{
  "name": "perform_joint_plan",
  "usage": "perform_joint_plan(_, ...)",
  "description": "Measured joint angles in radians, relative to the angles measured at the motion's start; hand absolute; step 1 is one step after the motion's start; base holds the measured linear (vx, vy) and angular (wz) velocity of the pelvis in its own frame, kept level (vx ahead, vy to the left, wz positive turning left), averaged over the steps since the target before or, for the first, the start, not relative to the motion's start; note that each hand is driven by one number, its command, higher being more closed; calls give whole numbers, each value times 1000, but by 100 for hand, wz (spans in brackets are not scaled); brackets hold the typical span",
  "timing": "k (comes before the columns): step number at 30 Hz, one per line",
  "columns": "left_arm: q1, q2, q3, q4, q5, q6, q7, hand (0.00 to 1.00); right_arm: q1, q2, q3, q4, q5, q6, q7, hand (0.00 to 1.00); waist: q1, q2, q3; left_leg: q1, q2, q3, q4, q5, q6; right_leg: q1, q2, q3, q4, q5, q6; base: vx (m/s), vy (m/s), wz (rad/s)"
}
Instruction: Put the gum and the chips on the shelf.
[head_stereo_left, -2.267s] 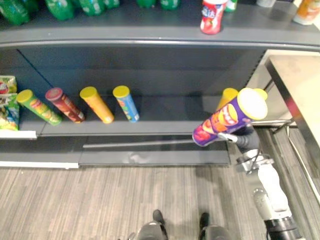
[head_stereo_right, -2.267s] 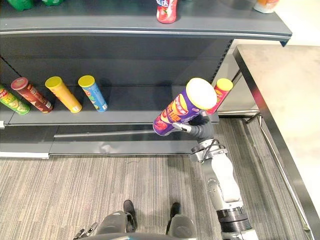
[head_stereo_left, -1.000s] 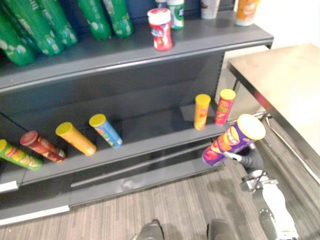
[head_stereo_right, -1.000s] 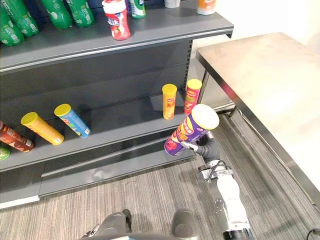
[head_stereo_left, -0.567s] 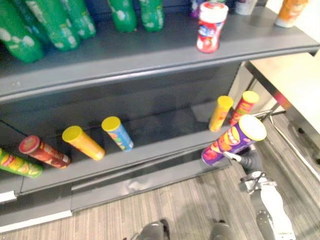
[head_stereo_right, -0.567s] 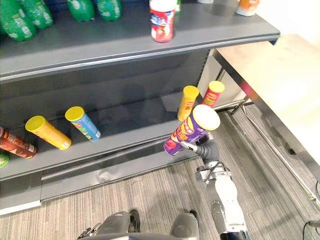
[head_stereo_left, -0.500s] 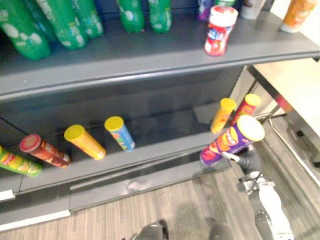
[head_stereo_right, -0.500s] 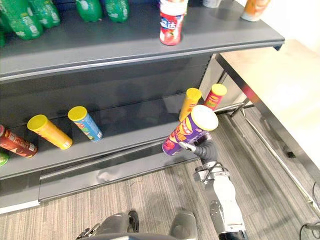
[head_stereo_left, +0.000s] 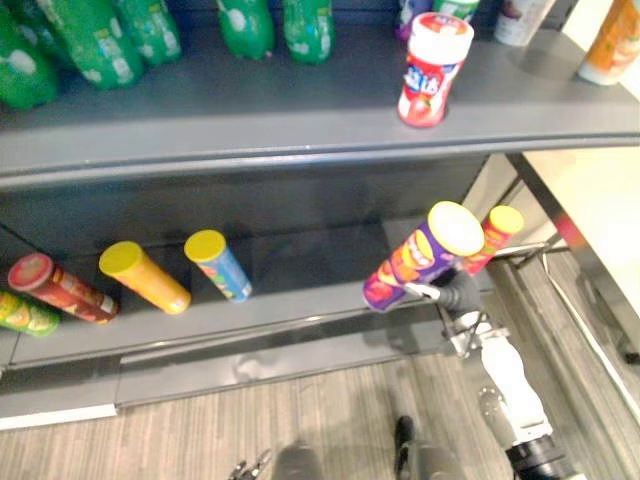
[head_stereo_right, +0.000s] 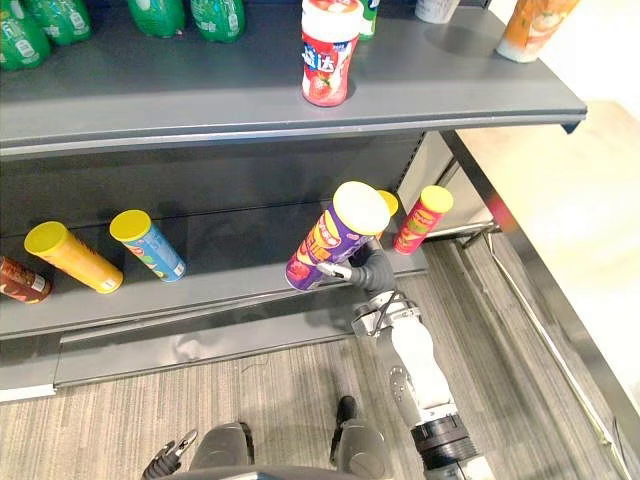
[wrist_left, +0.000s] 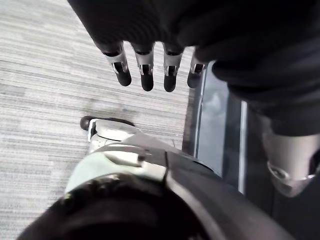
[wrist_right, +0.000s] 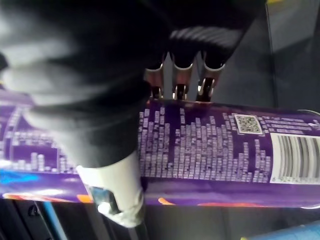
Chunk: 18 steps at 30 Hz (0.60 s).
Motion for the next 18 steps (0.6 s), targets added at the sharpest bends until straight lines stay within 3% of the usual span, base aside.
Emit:
perform_joint_plan(2,-1,-7,16,20,-15,-3,2,0,0,0,25,0,0,9,3,100,7,-1,0,14,8,-10,-46,30,-24,1,9,-17,4,-7,-11,-18,-127,15)
perform_joint_plan(10,-1,-18,34,38,-60,-27,8,0,9,-2,83,-2,-37,31,8,100,-1,3,2,18,-3,-37,-182,120,-26,-26,1,-71,10,-21,-31,-16,-69,20)
perform_joint_plan(18,-47,-15,0,32,-63,-75,26,0,-39,-20,135,2,-126,29,-3,100,-4,23,17,-36,-54,-26,-211,174,-27,-92,-78,-102,83,-43,-16,10,46,23)
